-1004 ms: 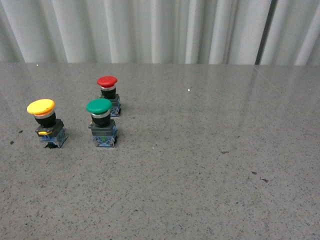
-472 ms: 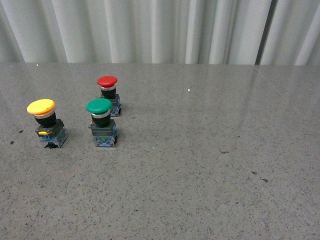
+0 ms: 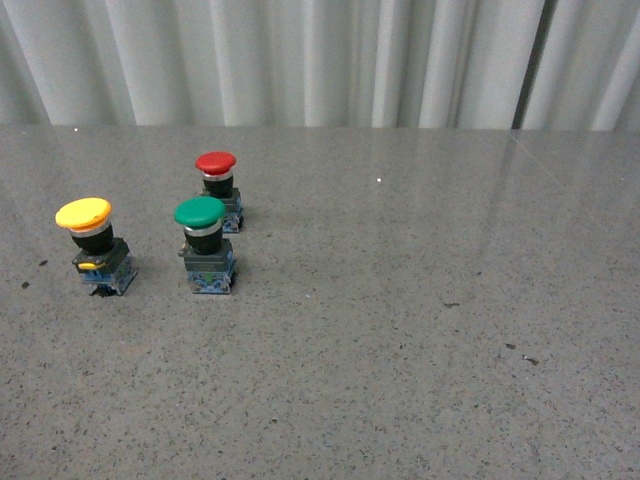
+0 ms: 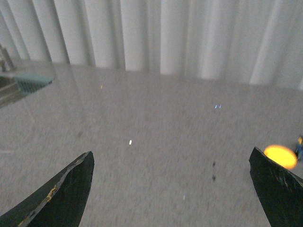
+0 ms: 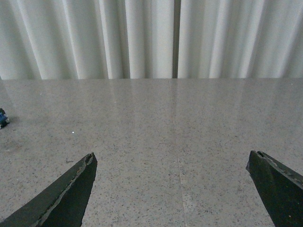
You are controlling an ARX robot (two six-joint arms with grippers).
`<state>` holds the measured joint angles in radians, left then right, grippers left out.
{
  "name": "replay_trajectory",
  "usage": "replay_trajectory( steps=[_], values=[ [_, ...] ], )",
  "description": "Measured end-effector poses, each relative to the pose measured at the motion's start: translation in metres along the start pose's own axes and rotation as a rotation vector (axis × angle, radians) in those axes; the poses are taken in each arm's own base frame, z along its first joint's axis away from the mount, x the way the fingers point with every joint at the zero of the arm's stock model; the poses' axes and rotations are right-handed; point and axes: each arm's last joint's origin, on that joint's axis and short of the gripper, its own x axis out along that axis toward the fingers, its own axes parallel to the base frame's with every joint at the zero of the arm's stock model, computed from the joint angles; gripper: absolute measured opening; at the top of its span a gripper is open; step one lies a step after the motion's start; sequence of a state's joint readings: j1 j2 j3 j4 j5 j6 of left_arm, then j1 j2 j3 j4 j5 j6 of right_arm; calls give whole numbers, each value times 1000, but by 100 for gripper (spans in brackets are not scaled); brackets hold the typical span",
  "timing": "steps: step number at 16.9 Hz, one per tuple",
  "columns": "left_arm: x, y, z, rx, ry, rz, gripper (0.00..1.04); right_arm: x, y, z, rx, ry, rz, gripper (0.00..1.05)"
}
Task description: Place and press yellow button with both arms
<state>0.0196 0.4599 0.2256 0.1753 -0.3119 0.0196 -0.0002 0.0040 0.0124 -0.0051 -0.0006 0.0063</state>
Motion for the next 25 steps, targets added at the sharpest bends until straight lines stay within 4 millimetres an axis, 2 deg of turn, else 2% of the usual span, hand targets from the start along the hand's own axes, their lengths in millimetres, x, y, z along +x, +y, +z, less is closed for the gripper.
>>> replay_trajectory(
  steps=[1,2,4,6,8,10,11,13,14,15,17,22,25],
  values=[
    [12,-2,16,1,-32,-24,98,0,0,0,0,-1,0,98],
    [34,-7,33,10,-32,-75,98,0,0,0,0,-1,0,98],
    [79,-20,48,43,54,-150,98,0,0,0,0,-1,0,98],
    [121,-44,55,72,160,-245,98,0,0,0,0,-1,0,98],
    [148,-69,60,90,230,-330,98,0,0,0,0,-1,0,98],
    [167,-90,44,118,338,-380,98,0,0,0,0,-1,0,98],
    [172,-98,28,131,399,-394,98,0,0,0,0,-1,0,98],
    [175,-107,11,124,444,-398,98,0,0,0,0,-1,0,98],
    [175,-110,7,111,451,-400,98,0,0,0,0,-1,0,98],
    [170,-118,-10,106,480,-416,98,0,0,0,0,-1,0,98],
    [167,-121,-27,112,530,-426,98,0,0,0,0,-1,0,98],
    [167,-116,-34,112,529,-405,97,0,0,0,0,-1,0,98],
    [168,-113,-34,113,527,-391,68,0,0,0,0,-1,0,98]
  ],
)
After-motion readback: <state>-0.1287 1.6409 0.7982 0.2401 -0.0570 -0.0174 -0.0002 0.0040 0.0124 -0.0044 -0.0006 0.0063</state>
